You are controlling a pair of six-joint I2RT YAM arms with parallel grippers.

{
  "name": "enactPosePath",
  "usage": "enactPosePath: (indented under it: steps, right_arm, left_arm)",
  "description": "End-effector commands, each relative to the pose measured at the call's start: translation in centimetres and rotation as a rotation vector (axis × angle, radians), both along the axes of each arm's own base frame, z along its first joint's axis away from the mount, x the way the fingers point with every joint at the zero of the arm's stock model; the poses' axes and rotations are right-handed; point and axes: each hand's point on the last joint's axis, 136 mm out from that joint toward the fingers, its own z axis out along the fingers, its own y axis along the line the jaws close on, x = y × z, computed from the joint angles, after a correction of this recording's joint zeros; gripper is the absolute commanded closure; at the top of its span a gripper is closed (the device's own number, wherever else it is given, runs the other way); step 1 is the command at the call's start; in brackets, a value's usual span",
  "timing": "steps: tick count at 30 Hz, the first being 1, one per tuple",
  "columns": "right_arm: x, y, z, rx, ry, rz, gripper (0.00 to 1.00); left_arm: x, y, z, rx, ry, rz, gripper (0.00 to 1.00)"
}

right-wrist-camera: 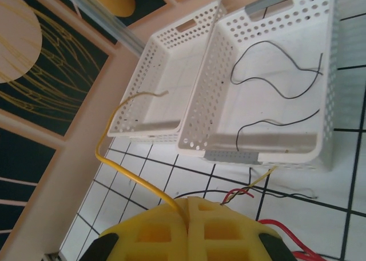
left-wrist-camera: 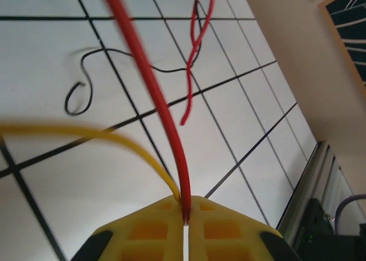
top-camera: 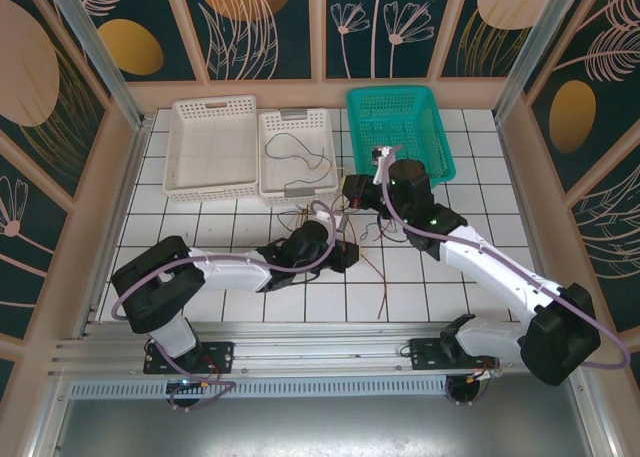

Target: Untangle the cables

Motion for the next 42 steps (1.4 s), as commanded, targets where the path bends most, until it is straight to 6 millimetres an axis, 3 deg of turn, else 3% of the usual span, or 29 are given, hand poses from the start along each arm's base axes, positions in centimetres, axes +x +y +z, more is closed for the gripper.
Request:
enactPosePath:
  steps: [1, 9, 12, 17, 26, 32, 38, 42]
  right_arm:
    - [0.6, -1.2, 2.6, 0.047, -0.038, -0.053, 1.00]
    - [1.2, -3.4, 2.1, 0.029, -0.027, -0.119, 1.00]
    - [2.5, -7.1, 1.7, 0.013, -0.018, -0.230, 1.00]
    - [3.0, -11.2, 0.6, 0.040, 0.011, -0.322, 1.00]
    - [2.5, -13.8, -2.4, 0.014, 0.059, -0.396, 1.00]
    - [2.5, -17.4, -5.5, 0.013, 0.131, -0.511, 1.00]
    - [2.1, -19.7, -6.7, -0.011, 0.151, -0.585, 1.00]
    - [1.6, -22.3, -8.2, -0.044, 0.192, -0.690, 1.00]
  left_arm:
    - [-0.6, 0.7, 1.4, -0.028, -0.032, -0.007, 0.99]
    - [-1.4, 3.7, 2.4, -0.006, -0.072, 0.034, 1.00]
    - [-1.5, 6.0, 3.3, 0.006, -0.109, 0.091, 1.00]
    - [-1.3, 10.4, 5.8, 0.024, -0.185, 0.215, 1.00]
    - [-1.4, 17.0, 11.1, 0.009, -0.280, 0.391, 1.00]
    - [-1.6, 21.1, 14.3, 0.016, -0.340, 0.509, 1.00]
    - [-1.6, 23.2, 16.9, 0.035, -0.386, 0.570, 1.00]
    - [-1.5, 24.6, 18.3, 0.082, -0.412, 0.610, 1.00]
